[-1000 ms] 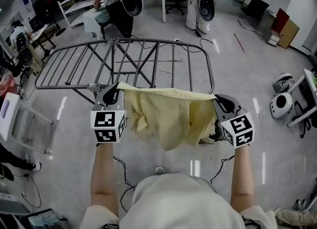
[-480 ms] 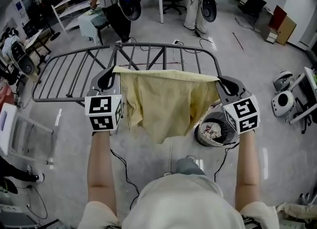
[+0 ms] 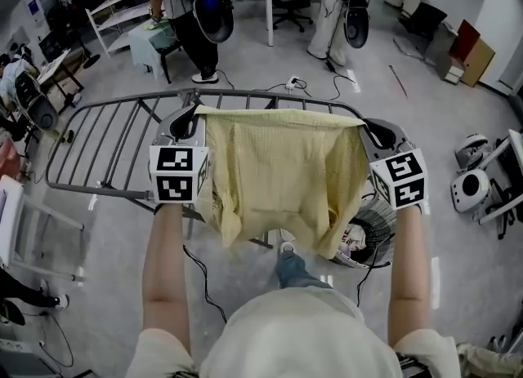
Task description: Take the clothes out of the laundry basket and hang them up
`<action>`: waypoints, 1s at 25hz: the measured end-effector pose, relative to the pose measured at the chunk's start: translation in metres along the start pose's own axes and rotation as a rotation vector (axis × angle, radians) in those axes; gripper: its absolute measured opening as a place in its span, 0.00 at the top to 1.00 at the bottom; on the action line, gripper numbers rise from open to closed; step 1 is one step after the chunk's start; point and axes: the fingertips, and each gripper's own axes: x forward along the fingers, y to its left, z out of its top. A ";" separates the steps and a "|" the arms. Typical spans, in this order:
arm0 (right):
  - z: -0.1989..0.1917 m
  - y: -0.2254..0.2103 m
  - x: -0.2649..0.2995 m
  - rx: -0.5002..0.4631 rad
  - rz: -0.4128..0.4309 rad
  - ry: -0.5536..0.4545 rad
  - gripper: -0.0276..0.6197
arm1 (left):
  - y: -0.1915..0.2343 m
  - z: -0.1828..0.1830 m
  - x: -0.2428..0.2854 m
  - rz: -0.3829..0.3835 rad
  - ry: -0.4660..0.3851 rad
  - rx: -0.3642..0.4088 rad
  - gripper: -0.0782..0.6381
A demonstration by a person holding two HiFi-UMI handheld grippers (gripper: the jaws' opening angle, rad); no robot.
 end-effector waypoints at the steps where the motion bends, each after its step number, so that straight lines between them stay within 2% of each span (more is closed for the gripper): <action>1: 0.001 -0.009 0.012 0.000 0.003 0.003 0.93 | 0.003 0.000 0.014 0.001 0.010 0.001 0.86; 9: -0.003 -0.069 0.107 -0.002 0.041 0.022 0.92 | 0.023 -0.009 0.121 0.016 0.084 0.040 0.86; 19: -0.020 -0.116 0.224 0.000 0.066 0.069 0.92 | 0.054 -0.031 0.244 0.045 0.155 0.041 0.86; 25: -0.035 -0.147 0.288 0.010 0.069 0.104 0.92 | 0.063 -0.048 0.316 0.063 0.209 0.067 0.86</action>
